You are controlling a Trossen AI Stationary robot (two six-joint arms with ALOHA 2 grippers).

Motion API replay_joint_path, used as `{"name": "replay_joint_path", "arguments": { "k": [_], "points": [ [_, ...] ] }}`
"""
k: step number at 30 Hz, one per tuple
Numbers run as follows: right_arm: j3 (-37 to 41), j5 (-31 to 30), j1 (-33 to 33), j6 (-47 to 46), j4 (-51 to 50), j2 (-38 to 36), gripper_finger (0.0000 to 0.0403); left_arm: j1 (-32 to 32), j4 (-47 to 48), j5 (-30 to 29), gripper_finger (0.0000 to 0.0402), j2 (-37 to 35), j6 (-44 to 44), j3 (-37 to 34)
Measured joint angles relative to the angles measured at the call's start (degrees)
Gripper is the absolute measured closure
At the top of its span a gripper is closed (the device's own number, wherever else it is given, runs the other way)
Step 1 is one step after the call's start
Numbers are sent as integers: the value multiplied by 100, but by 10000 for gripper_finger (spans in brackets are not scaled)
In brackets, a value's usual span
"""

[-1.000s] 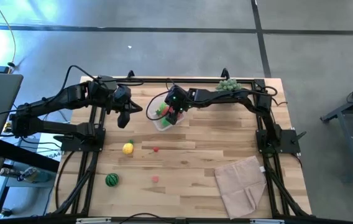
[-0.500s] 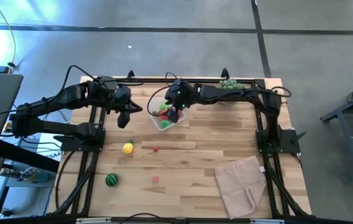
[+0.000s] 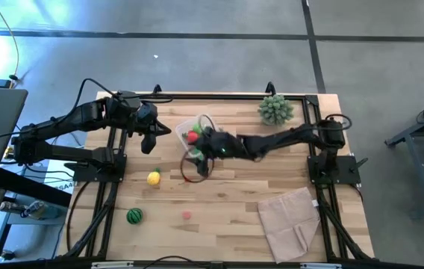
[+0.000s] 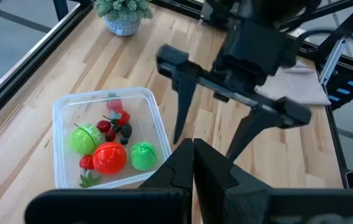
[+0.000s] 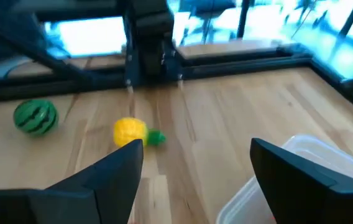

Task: Pick and placing Produce into tupperware
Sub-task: Put the red cherry into the transparent bin

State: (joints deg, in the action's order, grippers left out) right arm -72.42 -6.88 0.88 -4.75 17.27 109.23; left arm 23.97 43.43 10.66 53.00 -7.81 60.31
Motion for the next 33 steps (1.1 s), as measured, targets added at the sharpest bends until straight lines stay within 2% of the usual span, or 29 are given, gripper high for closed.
{"name": "replay_joint_path", "arguments": {
  "k": [3,5,10,15,20,23,28,33],
  "points": [
    [678,-356,273,117,1349,8,121,0,-2,0,401,-1,0,0],
    [943,-442,449,319,1660,15,122,0,-2,2,401,-1,0,0],
    [1068,-432,652,-274,1551,341,122,1,0,1,401,0,0,1],
    [847,-342,746,-236,1559,779,123,1,1,0,401,0,0,1],
    [717,186,744,-239,1354,1117,123,0,1,0,401,1,0,0],
    [458,246,739,-132,1272,1295,123,0,1,0,401,1,0,0],
    [-129,395,700,-65,507,1761,123,2,-1,0,401,1,0,1],
    [-492,253,696,-125,182,1940,124,2,1,0,401,1,0,0]
  ]
}}
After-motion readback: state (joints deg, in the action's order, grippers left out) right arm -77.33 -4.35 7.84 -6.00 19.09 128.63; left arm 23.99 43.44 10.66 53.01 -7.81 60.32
